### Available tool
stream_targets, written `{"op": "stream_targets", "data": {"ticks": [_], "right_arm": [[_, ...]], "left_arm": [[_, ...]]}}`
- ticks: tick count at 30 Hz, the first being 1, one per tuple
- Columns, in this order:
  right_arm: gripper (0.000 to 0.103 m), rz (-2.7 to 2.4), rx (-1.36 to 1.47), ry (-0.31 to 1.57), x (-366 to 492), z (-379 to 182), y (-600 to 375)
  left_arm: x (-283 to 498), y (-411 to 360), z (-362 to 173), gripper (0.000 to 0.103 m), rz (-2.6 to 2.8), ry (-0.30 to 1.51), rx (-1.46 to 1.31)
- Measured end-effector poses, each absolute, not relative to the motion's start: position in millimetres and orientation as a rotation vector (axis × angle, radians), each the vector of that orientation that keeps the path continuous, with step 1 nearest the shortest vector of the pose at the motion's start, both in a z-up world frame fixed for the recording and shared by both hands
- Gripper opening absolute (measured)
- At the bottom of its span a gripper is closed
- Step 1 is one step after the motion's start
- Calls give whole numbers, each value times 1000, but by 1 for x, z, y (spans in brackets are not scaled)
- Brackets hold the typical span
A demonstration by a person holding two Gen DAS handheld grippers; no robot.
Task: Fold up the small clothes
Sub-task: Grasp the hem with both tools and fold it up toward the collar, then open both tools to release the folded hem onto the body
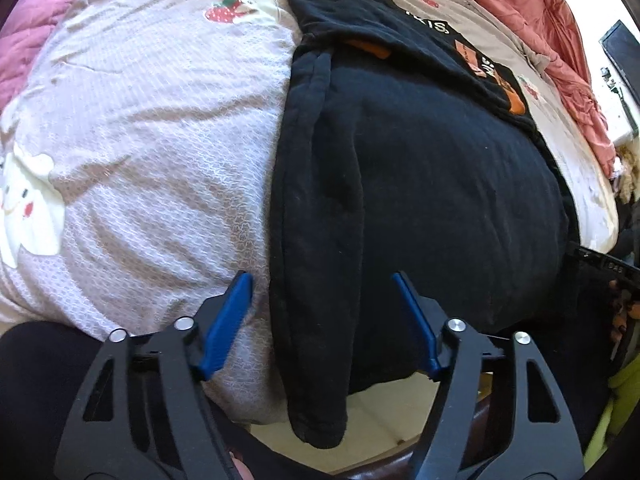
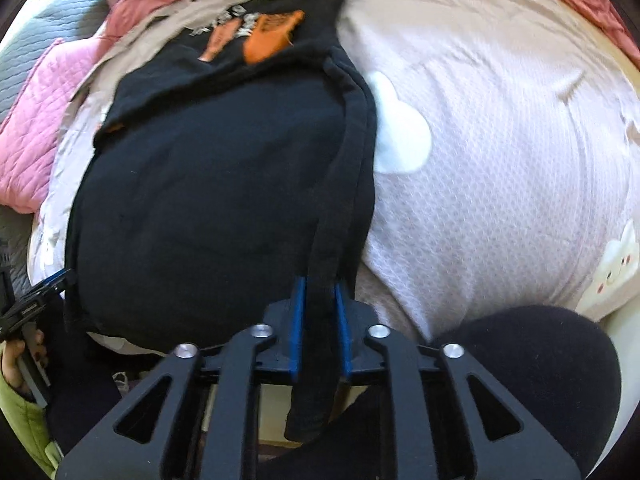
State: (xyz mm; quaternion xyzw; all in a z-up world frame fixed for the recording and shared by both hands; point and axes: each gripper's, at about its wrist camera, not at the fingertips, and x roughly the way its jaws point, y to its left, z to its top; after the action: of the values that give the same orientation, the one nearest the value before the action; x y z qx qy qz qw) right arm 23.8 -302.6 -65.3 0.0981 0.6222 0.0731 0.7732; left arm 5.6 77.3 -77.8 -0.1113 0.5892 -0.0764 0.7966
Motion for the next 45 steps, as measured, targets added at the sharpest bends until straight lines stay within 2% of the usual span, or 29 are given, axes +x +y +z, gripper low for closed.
{"op": "stream_targets", "data": {"ticks": [6, 8, 9, 10, 11, 12, 14, 17, 24, 31, 39, 45], "right_arm": [[27, 173, 245, 1393, 29, -78, -305], [27, 184, 286, 1393, 30, -80, -309], [23, 188, 300, 1390, 29, -79, -310], [19, 191, 313, 1381, 28, -77, -312], [11, 200, 324, 1368, 27, -75, -314], [9, 218, 342, 1348, 26, -71, -314], [9, 265, 389, 1280, 22, -58, -318], [9, 300, 447, 1209, 18, -47, -328], [8, 374, 465, 1032, 25, -12, -335], [8, 373, 437, 911, 73, 15, -332], [8, 299, 533, 881, 133, 17, -356], [9, 244, 590, 906, 178, -10, -364]], "left_arm": [[7, 79, -88, 65, -184, 1306, -287], [7, 77, -89, 65, -182, 1307, -281], [7, 77, -89, 63, -180, 1305, -280], [7, 77, -88, 55, -173, 1302, -279], [7, 79, -87, 42, -160, 1294, -280], [6, 81, -86, 27, -158, 1285, -291], [5, 89, -82, 12, -163, 1262, -343], [4, 94, -77, 4, -171, 1236, -385], [11, 102, -49, 3, -241, 1147, -447], [45, 105, -11, 3, -212, 1049, -458], [106, 107, 6, 3, -131, 1023, -460], [151, 101, -11, 5, -71, 1050, -456]]}}
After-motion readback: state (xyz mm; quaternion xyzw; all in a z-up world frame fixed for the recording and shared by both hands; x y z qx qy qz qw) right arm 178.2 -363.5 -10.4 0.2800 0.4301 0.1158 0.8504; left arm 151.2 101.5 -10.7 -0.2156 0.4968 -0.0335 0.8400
